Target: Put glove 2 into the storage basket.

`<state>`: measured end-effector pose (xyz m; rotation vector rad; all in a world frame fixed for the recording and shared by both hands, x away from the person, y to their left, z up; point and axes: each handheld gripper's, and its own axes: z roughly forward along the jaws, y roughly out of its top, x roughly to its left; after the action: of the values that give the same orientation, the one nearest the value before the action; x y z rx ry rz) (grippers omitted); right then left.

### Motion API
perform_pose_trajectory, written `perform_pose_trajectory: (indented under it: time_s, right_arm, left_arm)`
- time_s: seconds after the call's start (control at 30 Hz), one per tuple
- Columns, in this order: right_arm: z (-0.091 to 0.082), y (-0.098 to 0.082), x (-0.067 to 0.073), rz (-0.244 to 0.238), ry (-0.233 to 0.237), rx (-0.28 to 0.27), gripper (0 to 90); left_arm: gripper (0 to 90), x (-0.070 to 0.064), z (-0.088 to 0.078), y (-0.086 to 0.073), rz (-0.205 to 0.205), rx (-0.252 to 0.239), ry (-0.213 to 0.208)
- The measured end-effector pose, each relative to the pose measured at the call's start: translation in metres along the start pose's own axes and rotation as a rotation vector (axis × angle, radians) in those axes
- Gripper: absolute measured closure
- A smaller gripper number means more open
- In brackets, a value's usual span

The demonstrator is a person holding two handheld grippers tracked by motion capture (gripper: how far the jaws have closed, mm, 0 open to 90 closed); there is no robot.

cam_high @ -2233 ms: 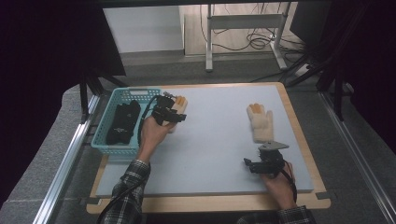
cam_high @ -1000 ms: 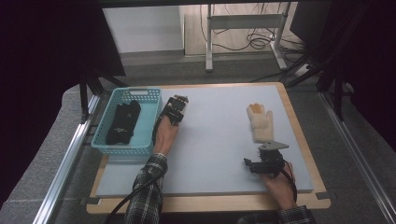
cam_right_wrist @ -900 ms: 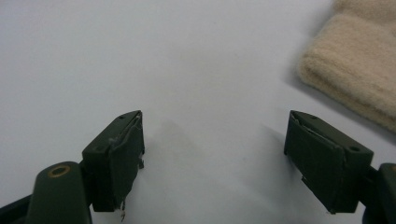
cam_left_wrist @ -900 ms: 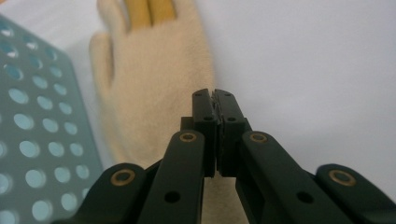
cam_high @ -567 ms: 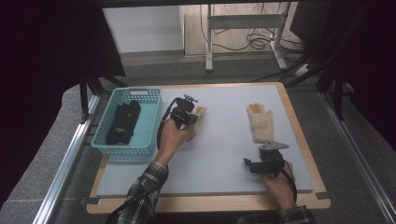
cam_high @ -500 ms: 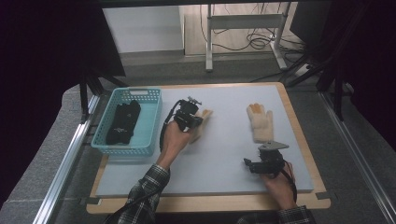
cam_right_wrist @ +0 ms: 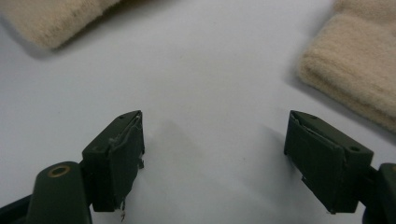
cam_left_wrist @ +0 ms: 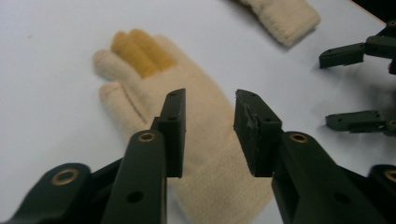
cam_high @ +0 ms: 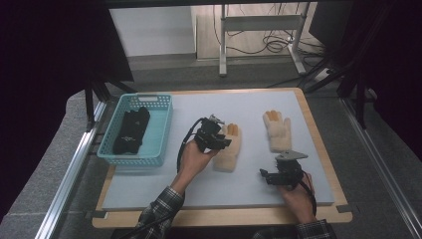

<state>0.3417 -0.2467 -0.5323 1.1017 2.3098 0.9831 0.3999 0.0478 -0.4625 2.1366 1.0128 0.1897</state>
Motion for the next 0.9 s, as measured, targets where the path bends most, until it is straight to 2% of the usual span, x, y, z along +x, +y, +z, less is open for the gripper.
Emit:
perform_pose_trajectory:
  time_s: [0.03, 0.07, 0.1, 0.13, 0.17, 0.2, 0.23, 0.27, 0.3, 0.33, 0.37, 0.4, 0.5, 0.53, 0.67, 0.8, 0.9]
  right_arm:
    - [0.000, 0.000, 0.000, 0.000, 0.000, 0.000, 19.8]
    - [0.000, 0.000, 0.000, 0.000, 0.000, 0.000, 19.8]
    - [0.000, 0.000, 0.000, 0.002, 0.001, 0.001, 19.8]
    - [0.000, 0.000, 0.000, 0.003, 0.002, 0.001, 19.9]
    - [0.000, 0.000, 0.000, 0.003, 0.002, 0.001, 19.9]
    - [0.000, 0.000, 0.000, 0.004, 0.003, 0.002, 20.0]
    - [0.000, 0.000, -0.001, 0.002, 0.003, 0.000, 20.1]
    - [0.000, 0.000, 0.000, 0.004, 0.004, 0.002, 20.0]
    - [0.000, 0.000, 0.000, 0.003, 0.003, 0.002, 19.9]
    - [0.000, 0.000, 0.000, 0.003, 0.003, 0.002, 19.9]
    - [0.000, 0.000, 0.000, 0.003, 0.002, 0.003, 19.9]
    - [0.000, 0.000, 0.000, 0.002, 0.002, 0.003, 19.9]
    - [0.000, 0.000, 0.000, 0.004, 0.003, 0.006, 19.2]
    - [0.000, 0.000, 0.000, 0.004, 0.003, 0.006, 19.2]
    - [0.000, 0.001, 0.001, -0.005, 0.008, 0.013, 16.7]
    - [0.000, 0.001, 0.002, 0.000, 0.007, 0.011, 18.8]
    - [-0.001, 0.006, 0.004, -0.002, 0.053, 0.003, 23.3]
  left_arm:
    - [57.3, 0.002, -0.003, -0.008, 0.000, -0.008, 0.024]
    - [53.9, 0.002, -0.003, -0.008, 0.000, -0.008, 0.024]
    - [53.9, 0.004, -0.005, -0.016, 0.001, -0.011, 0.039]
    - [46.3, 0.005, -0.009, -0.027, 0.020, -0.022, 0.048]
    - [43.9, 0.005, -0.009, -0.027, 0.020, -0.022, 0.048]
    - [43.9, 0.005, -0.011, -0.036, 0.027, -0.034, 0.049]
    - [36.6, 0.005, -0.015, -0.048, 0.038, -0.044, 0.057]
    - [33.9, 0.004, -0.017, -0.055, 0.043, -0.048, 0.067]
    - [30.7, 0.004, -0.018, -0.061, 0.050, -0.049, 0.078]
    - [27.4, 0.004, -0.018, -0.061, 0.050, -0.049, 0.078]
    - [25.3, 0.003, -0.023, -0.074, 0.066, -0.044, 0.097]
    - [23.0, 0.003, -0.026, -0.081, 0.072, -0.043, 0.102]
    - [14.6, 0.004, -0.034, -0.101, 0.065, -0.038, 0.133]
    - [12.0, 0.004, -0.034, -0.101, 0.065, -0.038, 0.133]
    - [7.4, 0.009, -0.043, -0.136, 0.005, -0.048, 0.136]
    - [5.2, 0.012, -0.047, -0.154, 0.008, -0.036, 0.171]
    - [4.2, 0.018, -0.052, -0.169, 0.020, -0.022, 0.213]
